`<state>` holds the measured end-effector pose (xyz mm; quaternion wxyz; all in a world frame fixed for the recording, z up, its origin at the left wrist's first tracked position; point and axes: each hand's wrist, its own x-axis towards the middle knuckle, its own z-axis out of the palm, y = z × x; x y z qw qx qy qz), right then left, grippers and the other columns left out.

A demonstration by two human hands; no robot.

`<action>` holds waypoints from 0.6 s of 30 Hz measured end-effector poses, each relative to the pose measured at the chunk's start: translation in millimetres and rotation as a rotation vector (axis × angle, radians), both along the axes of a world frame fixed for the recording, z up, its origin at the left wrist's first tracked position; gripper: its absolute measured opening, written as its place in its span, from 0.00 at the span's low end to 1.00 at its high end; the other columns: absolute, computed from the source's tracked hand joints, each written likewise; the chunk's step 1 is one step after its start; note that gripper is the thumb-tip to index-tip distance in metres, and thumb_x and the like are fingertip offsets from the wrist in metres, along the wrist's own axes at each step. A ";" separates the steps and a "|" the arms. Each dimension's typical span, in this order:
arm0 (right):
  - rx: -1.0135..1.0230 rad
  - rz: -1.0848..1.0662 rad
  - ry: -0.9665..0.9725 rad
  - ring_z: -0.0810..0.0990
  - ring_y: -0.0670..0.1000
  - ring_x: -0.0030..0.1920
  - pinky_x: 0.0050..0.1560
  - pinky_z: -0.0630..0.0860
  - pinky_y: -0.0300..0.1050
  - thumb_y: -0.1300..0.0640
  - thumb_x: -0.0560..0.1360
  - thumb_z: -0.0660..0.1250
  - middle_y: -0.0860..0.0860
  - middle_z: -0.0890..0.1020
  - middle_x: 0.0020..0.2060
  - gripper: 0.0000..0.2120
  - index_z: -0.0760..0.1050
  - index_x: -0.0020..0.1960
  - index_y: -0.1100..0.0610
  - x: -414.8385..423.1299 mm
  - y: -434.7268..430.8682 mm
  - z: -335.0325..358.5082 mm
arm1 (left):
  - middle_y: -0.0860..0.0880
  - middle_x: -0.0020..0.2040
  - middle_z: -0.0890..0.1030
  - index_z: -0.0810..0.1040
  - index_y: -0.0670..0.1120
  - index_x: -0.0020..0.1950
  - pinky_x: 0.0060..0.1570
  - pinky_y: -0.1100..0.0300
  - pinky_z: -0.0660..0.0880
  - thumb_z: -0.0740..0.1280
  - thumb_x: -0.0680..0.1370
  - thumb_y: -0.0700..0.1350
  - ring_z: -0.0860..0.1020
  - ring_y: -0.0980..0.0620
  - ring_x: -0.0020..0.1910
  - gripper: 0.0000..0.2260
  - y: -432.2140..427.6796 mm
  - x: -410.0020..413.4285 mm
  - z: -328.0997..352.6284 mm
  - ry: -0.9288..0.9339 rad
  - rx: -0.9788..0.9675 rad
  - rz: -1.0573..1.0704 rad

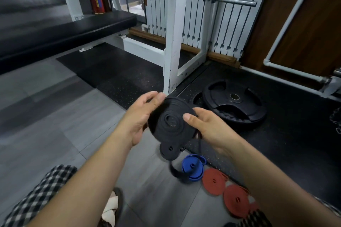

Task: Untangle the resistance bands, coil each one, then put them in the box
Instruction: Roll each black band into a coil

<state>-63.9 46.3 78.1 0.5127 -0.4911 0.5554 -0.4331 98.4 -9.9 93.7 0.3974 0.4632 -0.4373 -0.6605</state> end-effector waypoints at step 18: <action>-0.117 -0.520 -0.369 0.81 0.54 0.51 0.53 0.79 0.50 0.52 0.76 0.64 0.55 0.82 0.49 0.08 0.73 0.51 0.57 44.7 1.8 -8.9 | 0.42 0.49 0.83 0.75 0.42 0.60 0.31 0.56 0.79 0.64 0.76 0.54 0.83 0.47 0.42 0.20 33.4 -37.8 -11.7 0.543 0.369 0.353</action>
